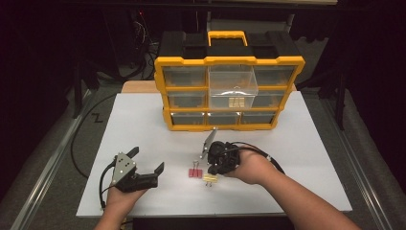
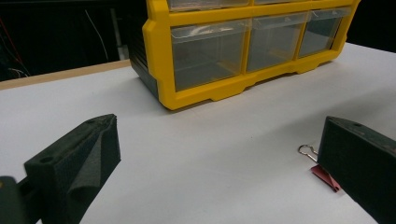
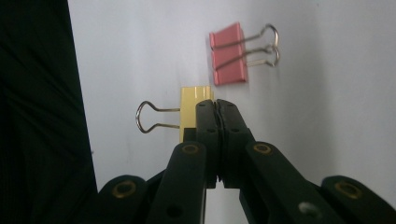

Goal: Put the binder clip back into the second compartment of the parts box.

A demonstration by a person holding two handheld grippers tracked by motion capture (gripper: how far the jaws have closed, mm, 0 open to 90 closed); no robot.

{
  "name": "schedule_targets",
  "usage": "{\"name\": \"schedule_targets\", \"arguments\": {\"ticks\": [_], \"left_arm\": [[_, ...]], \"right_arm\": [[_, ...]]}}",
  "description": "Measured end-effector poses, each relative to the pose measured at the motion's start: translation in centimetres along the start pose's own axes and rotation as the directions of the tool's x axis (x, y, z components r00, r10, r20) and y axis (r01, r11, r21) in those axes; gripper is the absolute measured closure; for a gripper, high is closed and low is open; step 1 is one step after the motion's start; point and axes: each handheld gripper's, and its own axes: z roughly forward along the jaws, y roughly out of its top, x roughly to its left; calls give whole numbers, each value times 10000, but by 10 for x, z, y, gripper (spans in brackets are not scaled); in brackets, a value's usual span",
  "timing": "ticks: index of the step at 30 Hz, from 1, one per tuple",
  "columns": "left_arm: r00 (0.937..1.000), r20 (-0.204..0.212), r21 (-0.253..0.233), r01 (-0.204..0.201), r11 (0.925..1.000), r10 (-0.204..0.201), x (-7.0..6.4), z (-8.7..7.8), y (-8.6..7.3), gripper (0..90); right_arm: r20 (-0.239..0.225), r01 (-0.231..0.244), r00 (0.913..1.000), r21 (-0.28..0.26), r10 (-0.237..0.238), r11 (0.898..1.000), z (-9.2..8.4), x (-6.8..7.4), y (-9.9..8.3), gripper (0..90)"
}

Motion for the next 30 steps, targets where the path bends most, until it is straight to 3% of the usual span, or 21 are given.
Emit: {"name": "schedule_targets", "arguments": {"ticks": [16, 30], "left_arm": [[10000, -46, 37, -53, 10000, 54, -2, 1, 0, 4], [10000, -10, -19, -53, 10000, 53, -2, 0, 0, 4]], "right_arm": [[-61, -893, 9960, 60, 894, 9960, -21, -16, -46, 900], [211, -1007, 9947, 105, 1005, 9949, -45, -20, -57, 900]]}}
